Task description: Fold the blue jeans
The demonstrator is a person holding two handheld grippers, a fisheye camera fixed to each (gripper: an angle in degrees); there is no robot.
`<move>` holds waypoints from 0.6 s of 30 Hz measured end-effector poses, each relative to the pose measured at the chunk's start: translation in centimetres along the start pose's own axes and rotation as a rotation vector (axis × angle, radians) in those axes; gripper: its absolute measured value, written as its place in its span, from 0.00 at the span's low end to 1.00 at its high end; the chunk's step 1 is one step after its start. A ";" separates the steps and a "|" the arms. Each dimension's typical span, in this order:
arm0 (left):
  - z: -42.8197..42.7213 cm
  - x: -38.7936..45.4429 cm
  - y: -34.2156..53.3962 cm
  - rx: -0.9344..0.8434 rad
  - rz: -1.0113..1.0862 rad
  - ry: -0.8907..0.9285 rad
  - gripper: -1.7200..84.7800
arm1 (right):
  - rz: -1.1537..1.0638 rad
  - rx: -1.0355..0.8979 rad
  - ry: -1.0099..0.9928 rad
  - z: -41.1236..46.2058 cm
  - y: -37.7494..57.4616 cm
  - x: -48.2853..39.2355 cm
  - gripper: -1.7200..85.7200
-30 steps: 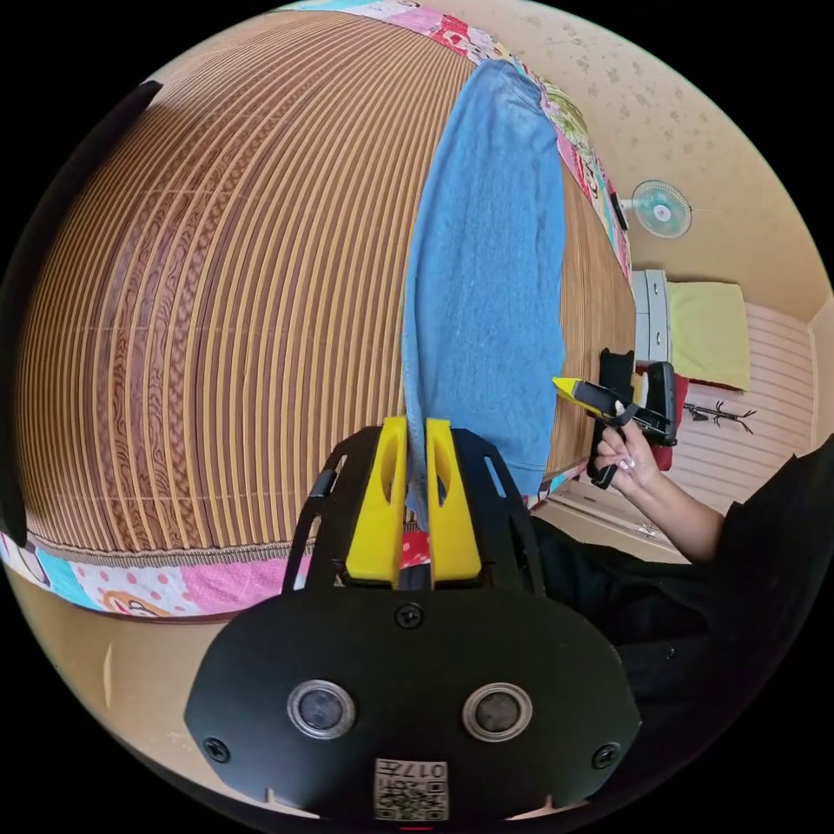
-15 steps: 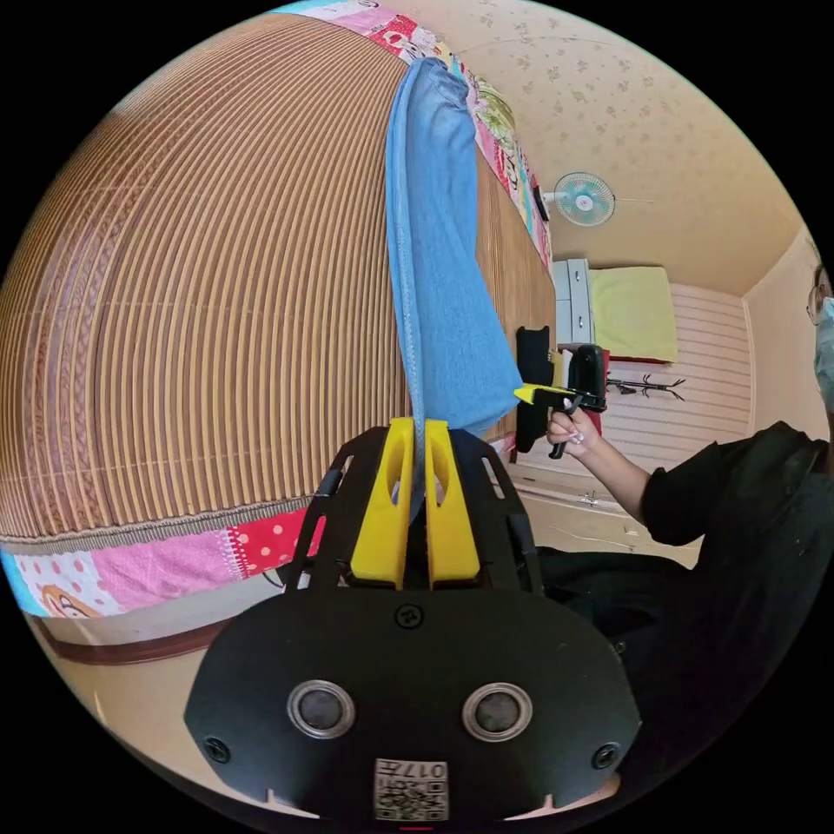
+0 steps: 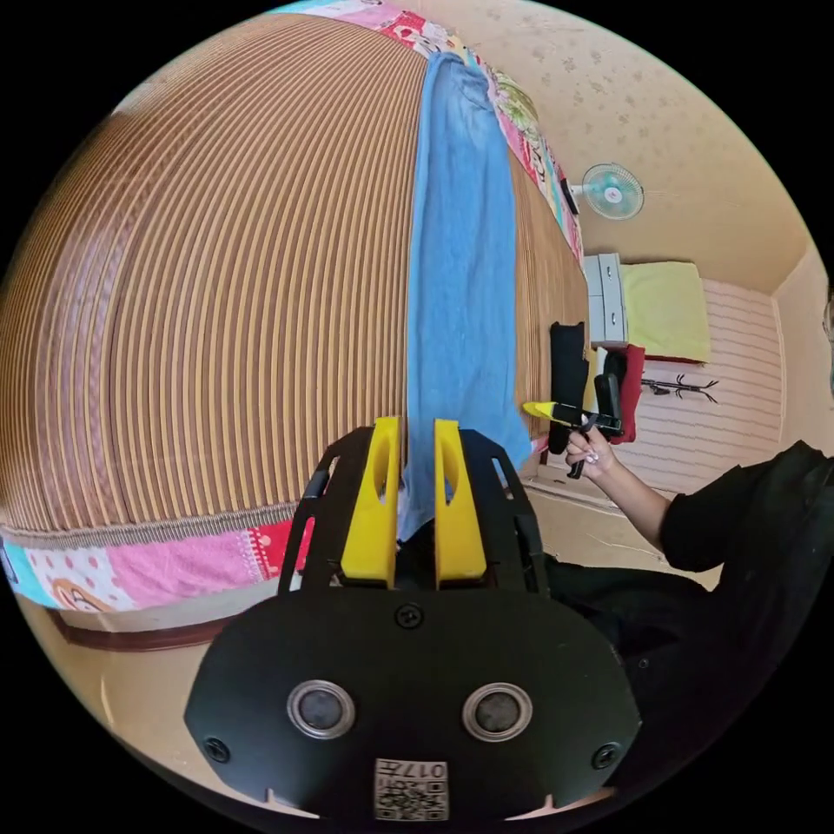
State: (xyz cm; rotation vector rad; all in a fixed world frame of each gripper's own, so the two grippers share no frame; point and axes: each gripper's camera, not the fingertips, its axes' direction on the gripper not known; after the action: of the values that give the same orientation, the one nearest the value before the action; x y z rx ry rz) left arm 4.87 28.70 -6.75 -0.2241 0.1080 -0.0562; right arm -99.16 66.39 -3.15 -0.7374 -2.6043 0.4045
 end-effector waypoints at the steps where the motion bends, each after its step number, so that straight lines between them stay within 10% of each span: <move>1: -0.1 -0.2 -1.1 0.003 0.007 0.013 0.10 | -0.001 0.034 -0.029 -1.2 -1.3 0.0 0.13; 18: 2.1 1.4 -26.1 0.215 0.136 0.030 0.13 | -0.138 0.359 -0.158 -7.3 -23.6 -6.7 0.16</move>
State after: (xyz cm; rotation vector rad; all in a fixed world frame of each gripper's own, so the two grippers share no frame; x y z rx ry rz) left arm 5.39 3.62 0.98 -0.0010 0.1453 0.0643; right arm -100.91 44.62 10.14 -0.4154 -2.5992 0.8887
